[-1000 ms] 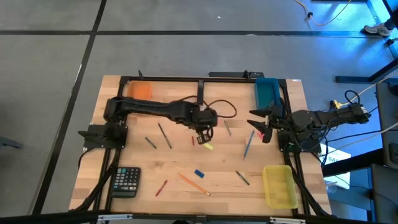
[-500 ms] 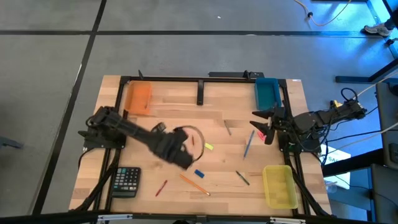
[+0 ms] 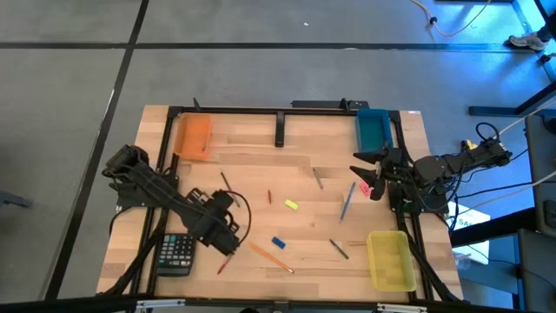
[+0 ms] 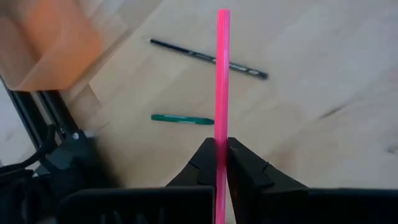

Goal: Sort crayons/erasers/pens/pencils in bins
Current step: Put the pink pencil into the yellow bin

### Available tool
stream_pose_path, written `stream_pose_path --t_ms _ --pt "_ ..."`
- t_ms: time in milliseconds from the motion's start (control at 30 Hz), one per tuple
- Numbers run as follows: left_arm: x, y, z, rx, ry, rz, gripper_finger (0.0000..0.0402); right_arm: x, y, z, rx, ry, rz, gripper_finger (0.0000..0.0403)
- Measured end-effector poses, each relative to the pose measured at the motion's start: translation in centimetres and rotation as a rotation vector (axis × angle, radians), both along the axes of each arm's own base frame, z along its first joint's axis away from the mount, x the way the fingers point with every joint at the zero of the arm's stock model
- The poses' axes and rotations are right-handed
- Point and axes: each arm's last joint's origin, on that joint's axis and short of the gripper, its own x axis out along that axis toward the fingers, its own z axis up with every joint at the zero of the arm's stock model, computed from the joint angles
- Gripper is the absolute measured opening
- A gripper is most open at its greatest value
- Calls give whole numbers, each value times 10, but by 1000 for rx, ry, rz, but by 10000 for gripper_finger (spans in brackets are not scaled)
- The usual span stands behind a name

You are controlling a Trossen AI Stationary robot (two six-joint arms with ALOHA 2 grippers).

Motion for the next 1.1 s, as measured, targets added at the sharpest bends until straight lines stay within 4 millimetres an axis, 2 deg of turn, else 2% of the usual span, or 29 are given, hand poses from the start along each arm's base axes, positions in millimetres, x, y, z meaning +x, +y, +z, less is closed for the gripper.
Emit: stream_pose_path --t_ms 133,267,433,667,767,900,1033,1100 --pt "-3 20 -12 -26 -17 10 11 0 0 0 -1 -1 0 236" --pt "9 43 -24 -65 -133 -54 11 0 0 0 -1 -4 0 236" --pt "50 83 -32 -72 -352 -228 11 0 0 5 -5 -47 4 236" --pt "118 152 -34 -71 -788 -465 11 0 0 7 0 -60 3 236" --pt "141 173 -48 -100 -938 -530 11 0 0 7 1 -62 3 236" --pt "176 177 -72 -165 -1034 -669 11 0 1 7 2 -66 7 236" --pt "210 159 -86 -181 -1018 -861 11 0 1 7 2 -60 19 236" --pt "225 149 -86 -155 -1014 -941 11 0 2 6 -2 -51 34 236"
